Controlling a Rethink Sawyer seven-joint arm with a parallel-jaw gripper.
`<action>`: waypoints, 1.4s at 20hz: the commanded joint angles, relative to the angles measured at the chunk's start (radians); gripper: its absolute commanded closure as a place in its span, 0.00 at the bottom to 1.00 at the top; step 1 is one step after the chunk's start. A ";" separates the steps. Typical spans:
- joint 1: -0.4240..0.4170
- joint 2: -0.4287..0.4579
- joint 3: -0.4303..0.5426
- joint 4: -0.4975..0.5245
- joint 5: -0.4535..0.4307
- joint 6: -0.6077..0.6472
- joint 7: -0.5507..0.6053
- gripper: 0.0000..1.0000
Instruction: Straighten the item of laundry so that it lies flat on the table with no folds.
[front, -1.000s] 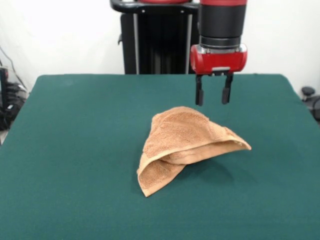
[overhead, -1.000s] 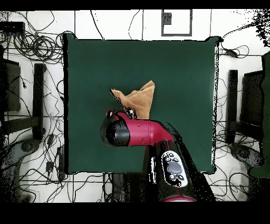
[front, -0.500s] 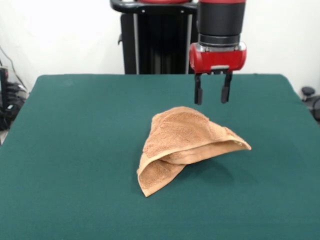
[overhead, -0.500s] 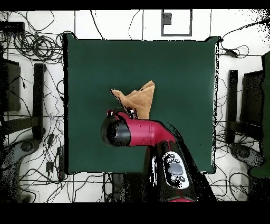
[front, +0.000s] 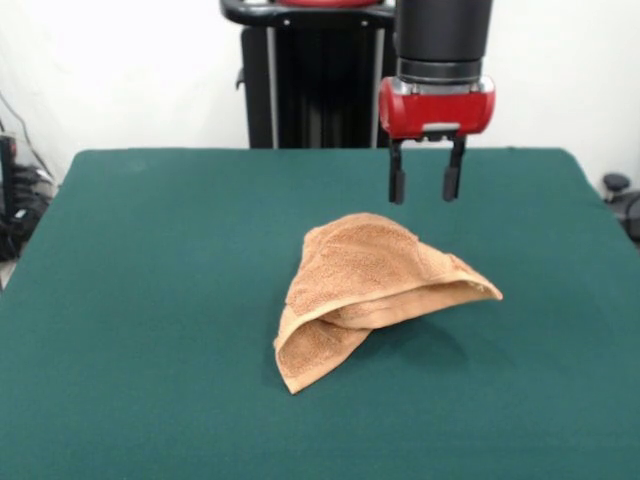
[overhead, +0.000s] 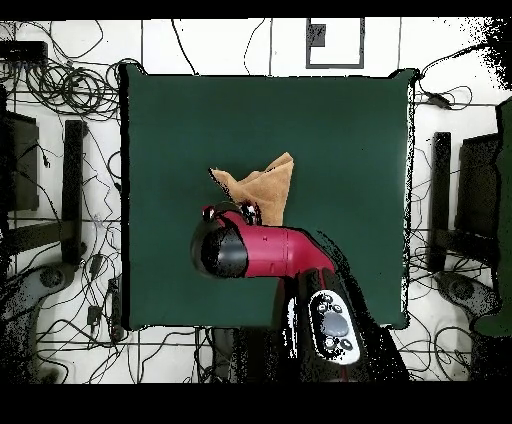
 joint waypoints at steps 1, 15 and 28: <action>0.018 0.034 0.033 0.012 0.028 0.113 0.144 0.00; -0.058 0.024 0.063 0.044 0.005 0.133 0.085 0.00; -0.215 0.054 0.125 0.039 -0.078 0.142 -0.027 0.00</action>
